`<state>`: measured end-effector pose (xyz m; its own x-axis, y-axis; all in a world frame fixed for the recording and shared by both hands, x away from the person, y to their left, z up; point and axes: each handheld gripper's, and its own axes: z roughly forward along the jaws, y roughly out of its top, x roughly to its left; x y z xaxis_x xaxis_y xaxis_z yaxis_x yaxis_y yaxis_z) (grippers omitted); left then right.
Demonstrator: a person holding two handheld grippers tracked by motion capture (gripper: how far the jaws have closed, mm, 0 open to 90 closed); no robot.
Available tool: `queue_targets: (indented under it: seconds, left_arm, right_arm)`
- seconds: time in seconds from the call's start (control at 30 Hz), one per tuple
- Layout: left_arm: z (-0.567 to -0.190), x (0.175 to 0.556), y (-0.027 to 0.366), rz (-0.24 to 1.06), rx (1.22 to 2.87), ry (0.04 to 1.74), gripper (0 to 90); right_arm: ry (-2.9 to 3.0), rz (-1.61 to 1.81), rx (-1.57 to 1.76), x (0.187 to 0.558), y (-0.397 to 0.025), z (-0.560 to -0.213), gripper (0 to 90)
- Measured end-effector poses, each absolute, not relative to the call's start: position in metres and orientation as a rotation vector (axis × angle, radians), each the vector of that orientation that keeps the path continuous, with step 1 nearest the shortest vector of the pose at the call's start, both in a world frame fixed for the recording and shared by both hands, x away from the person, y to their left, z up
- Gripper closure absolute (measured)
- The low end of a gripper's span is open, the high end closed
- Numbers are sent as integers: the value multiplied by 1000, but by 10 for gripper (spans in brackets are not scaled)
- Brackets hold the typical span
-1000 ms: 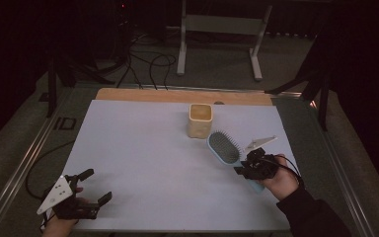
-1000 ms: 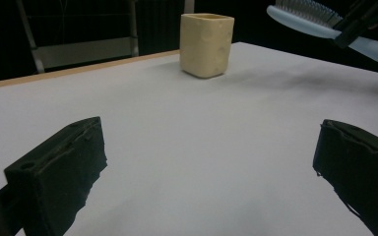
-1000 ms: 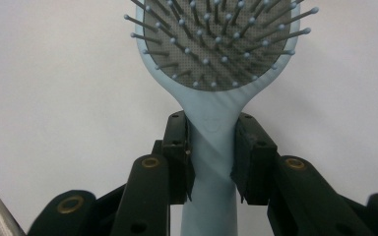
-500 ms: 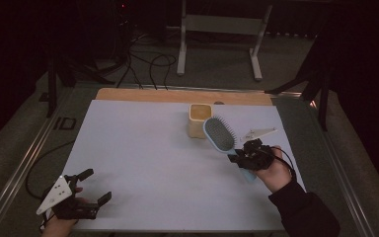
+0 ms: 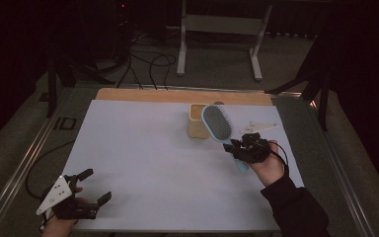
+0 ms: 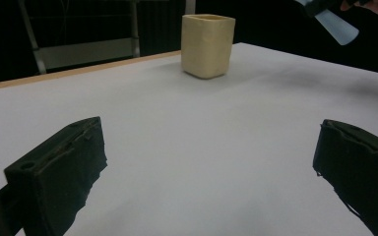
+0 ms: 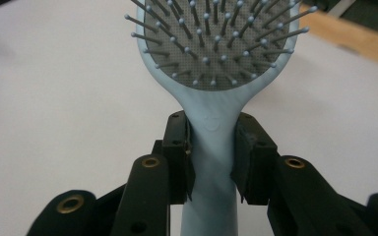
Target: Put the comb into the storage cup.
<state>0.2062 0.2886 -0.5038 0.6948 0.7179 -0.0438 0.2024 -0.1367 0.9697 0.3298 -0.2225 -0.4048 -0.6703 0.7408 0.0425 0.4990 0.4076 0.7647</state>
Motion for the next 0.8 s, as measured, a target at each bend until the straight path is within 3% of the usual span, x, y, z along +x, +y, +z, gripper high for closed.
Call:
queue_targets:
  seconds: [0.8]
  left_arm:
    - [-504, 206, 290, 524, 1682, 753, 0]
  right_arm:
    - [2255, 1330, 1051, 357, -199, -397, 704]
